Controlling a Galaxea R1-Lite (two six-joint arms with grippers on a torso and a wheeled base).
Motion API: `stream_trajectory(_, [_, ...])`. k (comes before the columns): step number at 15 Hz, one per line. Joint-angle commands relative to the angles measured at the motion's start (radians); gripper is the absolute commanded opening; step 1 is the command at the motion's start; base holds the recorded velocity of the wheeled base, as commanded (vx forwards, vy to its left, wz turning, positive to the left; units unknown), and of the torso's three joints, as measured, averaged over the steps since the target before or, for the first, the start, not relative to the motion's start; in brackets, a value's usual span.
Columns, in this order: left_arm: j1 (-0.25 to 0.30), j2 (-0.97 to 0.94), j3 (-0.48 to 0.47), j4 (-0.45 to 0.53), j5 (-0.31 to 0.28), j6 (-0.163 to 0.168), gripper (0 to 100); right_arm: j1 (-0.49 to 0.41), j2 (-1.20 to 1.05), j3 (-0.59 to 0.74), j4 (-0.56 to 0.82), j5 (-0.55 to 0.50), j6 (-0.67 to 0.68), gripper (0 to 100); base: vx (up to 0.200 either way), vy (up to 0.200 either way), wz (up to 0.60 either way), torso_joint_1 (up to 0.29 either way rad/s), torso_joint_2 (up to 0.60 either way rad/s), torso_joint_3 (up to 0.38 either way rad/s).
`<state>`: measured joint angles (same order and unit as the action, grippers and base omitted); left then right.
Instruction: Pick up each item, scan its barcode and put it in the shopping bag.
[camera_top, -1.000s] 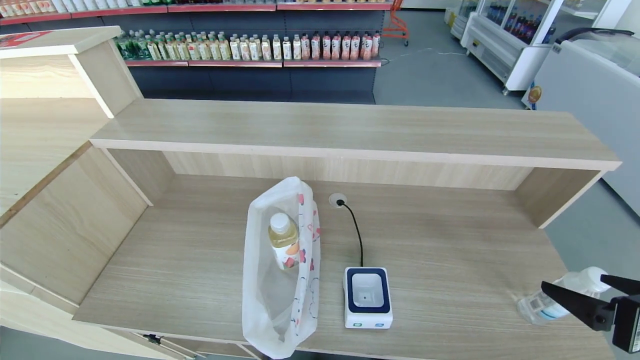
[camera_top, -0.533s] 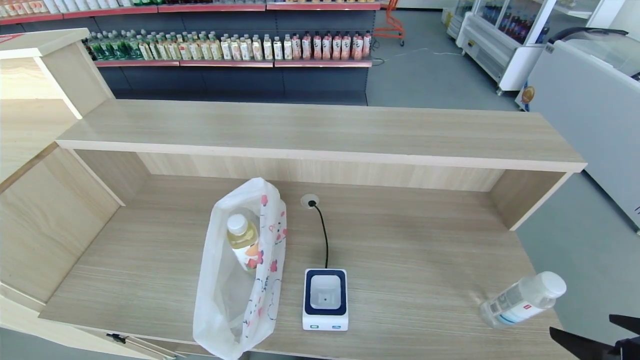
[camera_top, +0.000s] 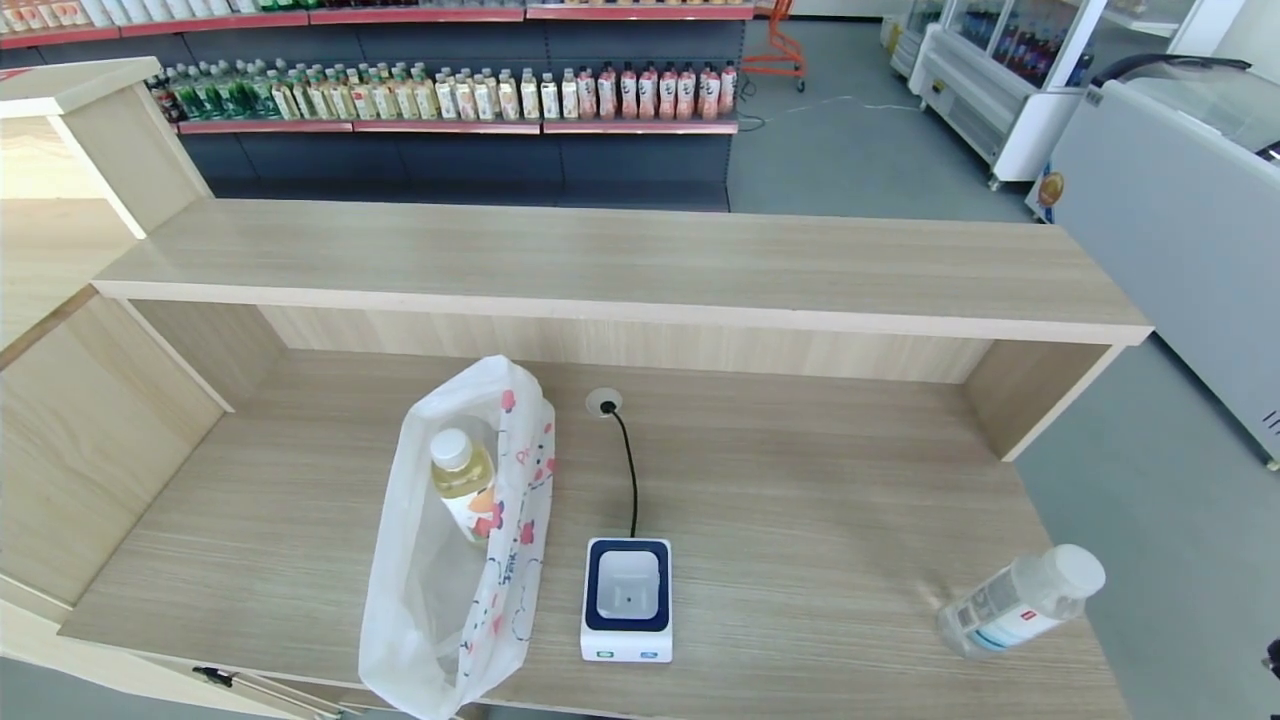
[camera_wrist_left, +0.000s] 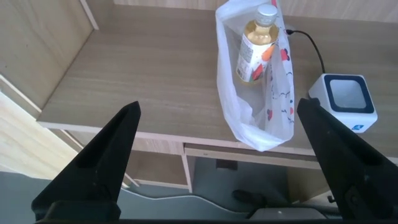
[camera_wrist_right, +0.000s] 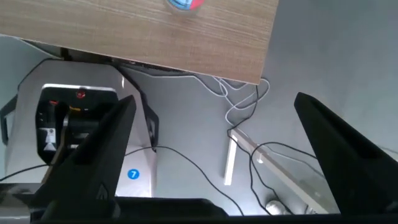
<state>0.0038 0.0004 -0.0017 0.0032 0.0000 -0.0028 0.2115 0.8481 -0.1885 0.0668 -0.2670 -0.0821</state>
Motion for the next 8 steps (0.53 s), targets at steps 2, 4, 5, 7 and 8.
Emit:
stream_trajectory(2, [0.001, 0.0, 0.0, 0.0, 0.0, 0.0, 100, -0.007, 0.029, 0.034, -0.002, -0.052, 0.004, 100, 0.0, 0.0, 0.0, 0.0, 0.0, 0.0])
stream_trajectory(4, [0.001, 0.0, 0.0, 0.0, 0.0, 0.0, 100, -0.009, 0.112, 0.027, -0.081, -0.06, 0.01, 100, 0.0, 0.0, 0.0, 0.0, 0.0, 0.0])
stream_trajectory(5, [0.001, 0.0, 0.0, 0.0, 0.0, 0.0, 100, -0.009, 0.167, 0.027, -0.156, -0.06, 0.022, 100, 0.0, 0.0, 0.0, 0.0, 0.0, 0.0])
stream_trajectory(7, [0.001, 0.0, 0.0, 0.0, 0.0, 0.0, 100, -0.006, 0.279, 0.038, -0.309, -0.049, 0.053, 100, 0.0, 0.0, 0.0, 0.0, 0.0, 0.0])
stream_trajectory(8, [0.001, 0.0, 0.0, 0.0, 0.0, 0.0, 100, -0.006, 0.313, 0.05, -0.361, -0.037, 0.053, 100, 0.0, 0.0, 0.0, 0.0, 0.0, 0.0])
